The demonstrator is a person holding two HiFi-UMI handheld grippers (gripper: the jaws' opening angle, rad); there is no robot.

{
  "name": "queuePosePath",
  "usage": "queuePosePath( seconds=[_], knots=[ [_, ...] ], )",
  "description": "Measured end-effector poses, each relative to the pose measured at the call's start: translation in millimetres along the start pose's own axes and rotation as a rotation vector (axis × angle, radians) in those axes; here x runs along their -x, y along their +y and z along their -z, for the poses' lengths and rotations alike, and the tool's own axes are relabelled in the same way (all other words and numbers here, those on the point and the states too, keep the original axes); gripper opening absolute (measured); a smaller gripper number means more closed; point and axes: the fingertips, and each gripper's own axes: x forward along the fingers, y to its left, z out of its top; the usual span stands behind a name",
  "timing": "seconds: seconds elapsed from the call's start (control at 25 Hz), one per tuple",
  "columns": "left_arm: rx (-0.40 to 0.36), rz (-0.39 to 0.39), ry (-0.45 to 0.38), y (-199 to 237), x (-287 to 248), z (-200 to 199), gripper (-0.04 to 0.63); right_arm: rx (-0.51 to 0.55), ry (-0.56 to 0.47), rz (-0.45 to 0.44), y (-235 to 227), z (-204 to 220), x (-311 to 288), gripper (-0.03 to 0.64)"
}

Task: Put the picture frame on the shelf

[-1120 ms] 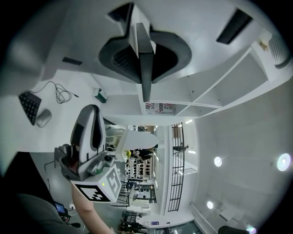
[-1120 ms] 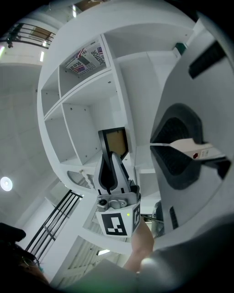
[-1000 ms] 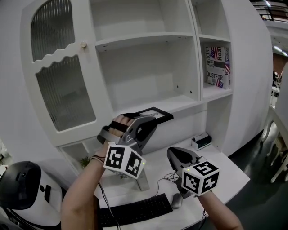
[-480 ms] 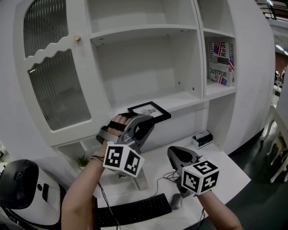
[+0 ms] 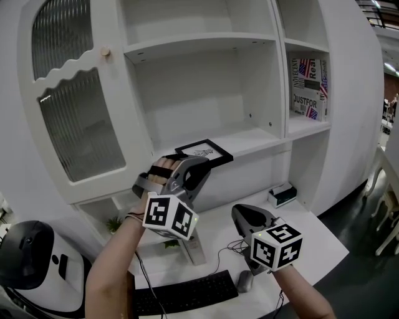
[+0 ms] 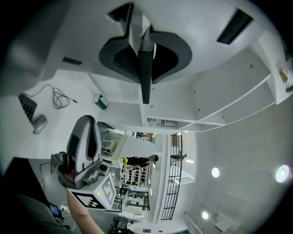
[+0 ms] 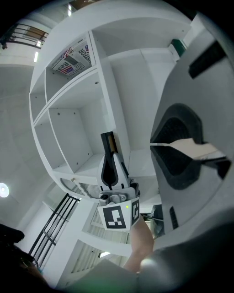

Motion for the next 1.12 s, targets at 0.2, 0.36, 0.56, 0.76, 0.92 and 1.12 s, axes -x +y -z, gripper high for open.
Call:
queuePosePath(
  seconds=[0.2,0.36,0.56,0.76,0.92,1.12],
  knots=[
    [0.009,0.009,0.018,-1,-3,3,0.066,-0.001,0.006,-0.007,-3,3,-2,0.002],
    [-0.006,0.013,0.044,-3,-7,6,0.066,-0.004,0.008,-0.012,-5,3,-3,0.002],
    [-0.008,0.014,0.090,-3,-12,11,0.066,-0.007,0.008,-0.021,-6,4,-3,0.002],
    [-0.002,0.029,0.140,-5,-16,17,0.067,-0.012,0.010,-0.029,-5,5,0,0.002],
    [0.055,0.046,0.175,-4,-20,19,0.097,-0.025,0.003,-0.031,-8,4,4,0.002],
    [0.104,0.020,0.195,-1,-13,14,0.161,-0.036,-0.003,-0.046,-4,4,7,0.002]
  ],
)
